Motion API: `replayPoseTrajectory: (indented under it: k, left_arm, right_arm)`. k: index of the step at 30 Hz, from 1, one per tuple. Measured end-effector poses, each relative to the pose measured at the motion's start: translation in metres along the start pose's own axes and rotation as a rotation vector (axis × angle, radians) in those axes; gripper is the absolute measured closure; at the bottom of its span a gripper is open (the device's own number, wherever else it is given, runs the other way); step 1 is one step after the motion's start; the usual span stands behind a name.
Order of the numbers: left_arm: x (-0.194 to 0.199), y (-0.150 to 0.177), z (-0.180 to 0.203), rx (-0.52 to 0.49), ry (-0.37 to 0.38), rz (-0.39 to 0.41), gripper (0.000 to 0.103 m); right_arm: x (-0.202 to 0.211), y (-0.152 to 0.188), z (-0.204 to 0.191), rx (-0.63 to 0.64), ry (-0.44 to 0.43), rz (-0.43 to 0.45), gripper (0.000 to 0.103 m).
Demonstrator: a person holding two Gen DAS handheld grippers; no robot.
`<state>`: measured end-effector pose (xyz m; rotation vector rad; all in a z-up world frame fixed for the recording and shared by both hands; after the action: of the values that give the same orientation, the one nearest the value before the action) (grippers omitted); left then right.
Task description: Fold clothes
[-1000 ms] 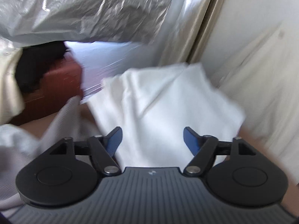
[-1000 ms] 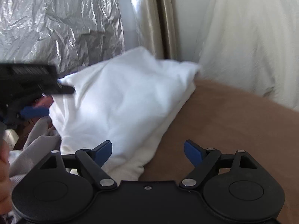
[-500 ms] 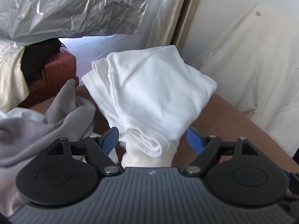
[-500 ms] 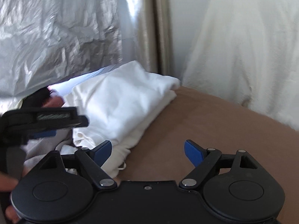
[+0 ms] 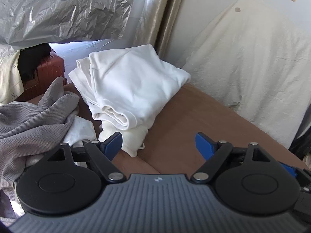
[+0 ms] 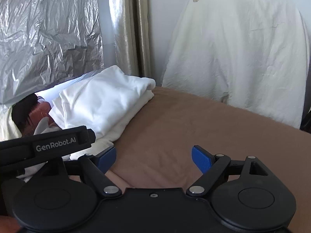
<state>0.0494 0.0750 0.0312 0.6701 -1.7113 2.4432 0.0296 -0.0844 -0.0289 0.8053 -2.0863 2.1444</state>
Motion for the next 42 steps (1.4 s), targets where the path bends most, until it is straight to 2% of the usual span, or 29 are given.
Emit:
replayPoseTrajectory:
  k: [6,10,16,31,38,42]
  left_arm:
    - [0.011,0.014,0.004,-0.034,-0.008,-0.021,0.019]
    - [0.017,0.026,0.008,-0.078,-0.008,-0.039,0.019]
    - [0.027,0.039,0.017,-0.151,-0.009,-0.046,0.018]
    - [0.034,0.034,0.041,-0.331,-0.039,0.024,0.005]
    - [0.032,0.037,0.044,-0.275,0.014,0.002,0.001]
    - [0.031,0.039,0.046,-0.291,-0.023,-0.004,0.0]
  right_arm:
    - [0.017,0.009,0.014,-0.027,0.0,-0.005,0.015]
    - [0.024,0.021,0.025,0.013,0.094,0.011,0.015]
    - [0.033,0.035,0.031,0.054,0.121,0.023,0.015]
    - [0.042,0.04,0.04,0.072,0.136,0.052,0.015]
    - [0.044,0.043,0.042,0.085,0.142,0.053,0.014]
    - [0.045,0.049,0.042,0.086,0.131,0.042,0.014]
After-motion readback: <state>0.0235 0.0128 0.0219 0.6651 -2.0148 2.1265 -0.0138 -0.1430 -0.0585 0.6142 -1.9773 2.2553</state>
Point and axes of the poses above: each gripper's, at about its wrist camera, not at the fingertips, and x roughly against the way its jaws point, z to its right, y to its underside, the point moved 8 cm from there along -x, roughly the way its jaws point, and after that the axes turned 13 degrees about z, right-handed, at the moved point
